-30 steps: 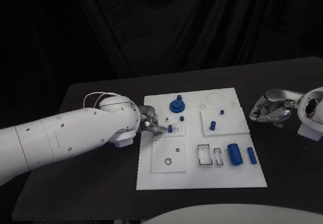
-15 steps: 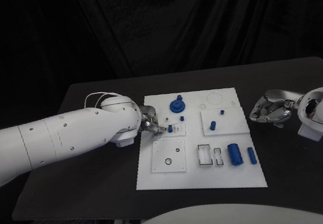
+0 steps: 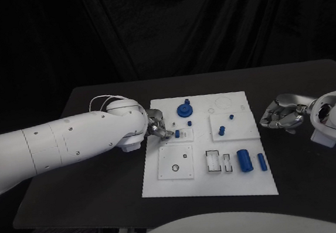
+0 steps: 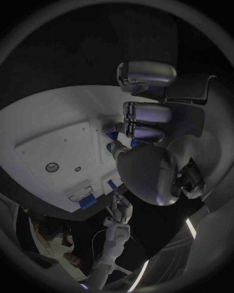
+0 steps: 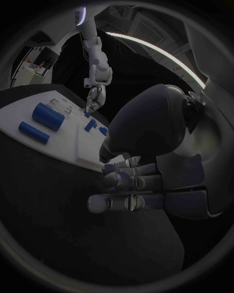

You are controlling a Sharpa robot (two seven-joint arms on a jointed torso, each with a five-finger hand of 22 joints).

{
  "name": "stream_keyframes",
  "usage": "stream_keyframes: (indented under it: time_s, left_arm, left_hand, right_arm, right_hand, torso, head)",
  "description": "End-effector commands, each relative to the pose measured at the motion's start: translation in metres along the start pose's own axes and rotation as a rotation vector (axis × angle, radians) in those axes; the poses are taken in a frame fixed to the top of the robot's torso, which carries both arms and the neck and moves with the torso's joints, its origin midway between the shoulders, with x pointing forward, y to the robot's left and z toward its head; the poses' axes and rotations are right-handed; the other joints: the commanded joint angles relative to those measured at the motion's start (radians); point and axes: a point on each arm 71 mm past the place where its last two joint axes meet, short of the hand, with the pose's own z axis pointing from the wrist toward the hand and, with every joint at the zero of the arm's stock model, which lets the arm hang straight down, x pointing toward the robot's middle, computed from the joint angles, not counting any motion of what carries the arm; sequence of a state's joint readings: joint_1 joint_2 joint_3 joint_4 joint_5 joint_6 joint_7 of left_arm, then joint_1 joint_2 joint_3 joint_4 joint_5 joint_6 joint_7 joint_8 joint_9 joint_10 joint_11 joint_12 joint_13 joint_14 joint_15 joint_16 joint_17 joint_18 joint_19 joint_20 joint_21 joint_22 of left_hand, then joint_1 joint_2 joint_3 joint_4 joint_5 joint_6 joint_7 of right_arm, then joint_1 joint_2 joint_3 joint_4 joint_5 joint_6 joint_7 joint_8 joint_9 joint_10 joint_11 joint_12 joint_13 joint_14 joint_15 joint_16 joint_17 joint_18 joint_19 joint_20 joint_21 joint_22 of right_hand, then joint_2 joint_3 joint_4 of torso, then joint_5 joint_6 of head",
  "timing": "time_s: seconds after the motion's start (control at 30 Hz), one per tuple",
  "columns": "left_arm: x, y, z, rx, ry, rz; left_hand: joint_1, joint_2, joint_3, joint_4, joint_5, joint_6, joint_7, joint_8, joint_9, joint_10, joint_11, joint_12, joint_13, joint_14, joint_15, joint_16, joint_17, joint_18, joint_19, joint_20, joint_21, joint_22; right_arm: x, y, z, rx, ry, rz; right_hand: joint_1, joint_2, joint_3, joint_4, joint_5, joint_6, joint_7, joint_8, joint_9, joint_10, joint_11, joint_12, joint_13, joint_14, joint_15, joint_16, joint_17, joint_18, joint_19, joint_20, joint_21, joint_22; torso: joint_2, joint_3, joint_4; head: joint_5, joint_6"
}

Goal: Assemble the parts on the task board

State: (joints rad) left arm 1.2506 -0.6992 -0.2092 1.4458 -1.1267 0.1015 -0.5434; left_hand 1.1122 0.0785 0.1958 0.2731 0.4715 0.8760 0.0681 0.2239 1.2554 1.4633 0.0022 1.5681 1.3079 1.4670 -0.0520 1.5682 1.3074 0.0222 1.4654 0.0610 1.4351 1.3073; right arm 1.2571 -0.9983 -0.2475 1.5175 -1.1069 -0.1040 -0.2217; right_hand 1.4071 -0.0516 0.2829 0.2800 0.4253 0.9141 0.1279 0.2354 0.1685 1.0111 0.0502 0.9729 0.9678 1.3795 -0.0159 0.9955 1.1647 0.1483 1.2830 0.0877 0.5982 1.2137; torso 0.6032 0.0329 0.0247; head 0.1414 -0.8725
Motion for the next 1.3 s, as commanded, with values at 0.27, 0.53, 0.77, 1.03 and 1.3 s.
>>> stream_keyframes:
  time_s: [0.27, 0.53, 0.77, 1.03, 1.3]
  left_arm:
    - [0.005, -0.001, 0.001, 0.039, 0.024, 0.006]
    - [0.004, 0.001, 0.0, 0.043, 0.011, -0.003]
    - [0.002, 0.003, 0.0, 0.045, -0.011, -0.017]
    - [-0.001, 0.005, -0.003, 0.069, -0.064, -0.049]
    - [-0.005, 0.008, -0.004, 0.111, -0.058, -0.06]
  left_hand:
    - [0.067, -0.029, 0.06, -0.054, 0.01, 0.021, -0.002, -0.022, -0.042, 0.107, -0.007, 0.003, 0.263, 0.104, -0.004, 0.003, 0.263, 0.011, 0.036, -0.006, -0.005, 0.219]
    - [0.102, -0.056, 0.105, -0.107, 0.007, 0.042, -0.009, -0.019, -0.055, 0.107, -0.013, 0.003, 0.263, 0.104, -0.009, 0.003, 0.263, 0.012, 0.036, -0.01, -0.006, 0.219]
    - [0.108, -0.064, 0.121, -0.123, 0.001, 0.047, -0.011, -0.017, -0.057, 0.107, -0.015, 0.003, 0.263, 0.104, -0.011, 0.003, 0.263, 0.012, 0.035, -0.011, -0.007, 0.218]
    - [0.111, -0.074, 0.146, -0.139, -0.006, 0.061, -0.015, -0.011, -0.058, 0.107, -0.018, 0.003, 0.263, 0.104, -0.013, 0.003, 0.263, 0.012, 0.035, -0.013, -0.008, 0.218]
    - [0.108, -0.091, 0.174, -0.154, -0.016, 0.078, -0.019, -0.002, -0.058, 0.107, -0.021, 0.003, 0.263, 0.104, -0.016, 0.003, 0.263, 0.013, 0.032, -0.016, -0.014, 0.216]
  right_arm:
    - [0.002, -0.003, 0.0, 0.023, 0.015, -0.007]
    - [0.001, -0.004, 0.0, 0.032, 0.017, -0.008]
    - [0.001, -0.005, 0.0, 0.036, 0.018, -0.008]
    - [0.001, -0.006, 0.0, 0.039, 0.02, -0.009]
    - [0.001, -0.005, 0.001, 0.041, 0.022, -0.01]
  right_hand:
    - [0.009, 0.006, 0.008, -0.002, 0.007, -0.004, 0.001, 0.002, -0.001, -0.013, 0.0, -0.009, -0.007, -0.009, -0.001, -0.012, -0.005, 0.015, -0.007, 0.0, -0.011, -0.004]
    - [0.009, 0.005, 0.008, -0.003, 0.007, -0.005, 0.002, 0.001, -0.001, -0.019, 0.0, -0.016, -0.013, -0.012, -0.001, -0.021, -0.012, 0.017, -0.011, 0.0, -0.024, -0.008]
    - [0.01, 0.005, 0.009, -0.003, 0.007, -0.007, 0.002, 0.001, -0.001, -0.029, 0.0, -0.025, -0.022, -0.018, -0.001, -0.032, -0.019, 0.019, -0.016, 0.0, -0.039, -0.013]
    - [0.011, 0.005, 0.01, -0.003, 0.007, -0.008, 0.002, 0.001, -0.002, -0.035, 0.001, -0.03, -0.027, -0.021, -0.001, -0.039, -0.023, 0.02, -0.019, 0.0, -0.047, -0.015]
    - [0.011, 0.005, 0.011, -0.004, 0.007, -0.008, 0.002, 0.001, -0.002, -0.04, 0.001, -0.035, -0.032, -0.024, 0.0, -0.045, -0.028, 0.021, -0.022, 0.001, -0.055, -0.018]
  torso:
    - [0.0, 0.0006, -0.0001]
    - [0.0, -0.0004, -0.0005]
    - [0.0, 0.0, 0.0008]
    - [0.001, -0.0005, 0.0002]
    - [0.002, -0.001, 0.0003]
  head:
    - [-0.002, 0.0]
    - [-0.001, 0.0]
    - [-0.002, 0.0]
    - [-0.004, 0.0]
    - [-0.006, 0.0]
